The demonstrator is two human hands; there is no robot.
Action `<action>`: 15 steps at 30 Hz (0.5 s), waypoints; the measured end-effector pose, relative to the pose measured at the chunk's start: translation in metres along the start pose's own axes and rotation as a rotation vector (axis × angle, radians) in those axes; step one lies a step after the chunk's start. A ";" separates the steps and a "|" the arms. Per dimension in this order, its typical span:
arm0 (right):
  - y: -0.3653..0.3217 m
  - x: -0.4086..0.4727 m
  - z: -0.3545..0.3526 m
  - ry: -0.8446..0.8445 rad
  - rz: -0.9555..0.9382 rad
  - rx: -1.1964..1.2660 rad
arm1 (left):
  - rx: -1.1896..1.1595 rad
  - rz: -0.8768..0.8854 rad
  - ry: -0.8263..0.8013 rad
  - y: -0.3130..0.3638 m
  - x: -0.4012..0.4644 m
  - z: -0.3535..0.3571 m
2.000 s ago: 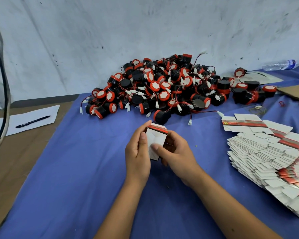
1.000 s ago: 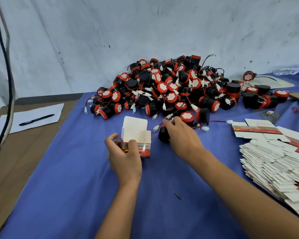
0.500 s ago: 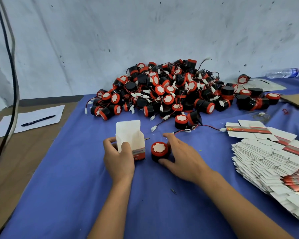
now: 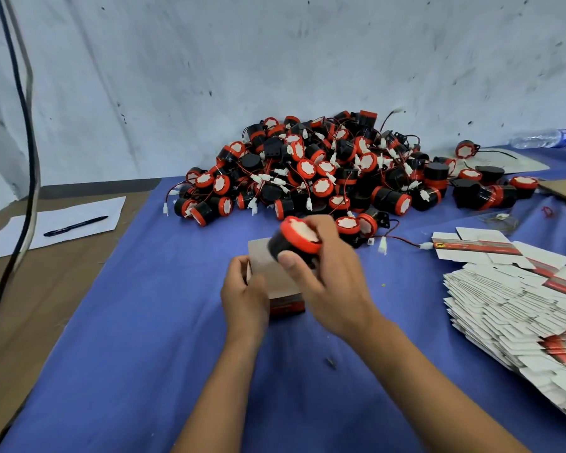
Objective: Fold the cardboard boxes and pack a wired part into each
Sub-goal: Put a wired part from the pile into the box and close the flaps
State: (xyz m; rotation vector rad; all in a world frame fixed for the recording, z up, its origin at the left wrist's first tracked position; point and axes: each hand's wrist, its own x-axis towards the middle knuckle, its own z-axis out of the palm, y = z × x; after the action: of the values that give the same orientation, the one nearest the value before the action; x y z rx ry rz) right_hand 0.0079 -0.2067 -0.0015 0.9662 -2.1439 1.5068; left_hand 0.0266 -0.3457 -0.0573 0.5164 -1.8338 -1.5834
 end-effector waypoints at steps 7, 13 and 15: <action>-0.016 0.009 0.036 -0.213 0.110 -0.203 | 0.199 0.218 -0.129 -0.006 -0.005 0.001; 0.001 0.000 0.024 -0.193 0.200 -0.440 | -0.079 -0.150 -0.151 0.004 -0.001 0.003; 0.001 -0.002 0.022 -0.226 0.186 -0.577 | -0.201 -0.228 -0.163 0.007 -0.003 0.001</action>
State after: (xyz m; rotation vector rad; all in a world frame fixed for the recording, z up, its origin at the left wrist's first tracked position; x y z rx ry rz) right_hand 0.0111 -0.2266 -0.0117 0.7667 -2.6693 0.7780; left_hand 0.0288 -0.3413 -0.0511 0.5317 -1.7551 -1.9913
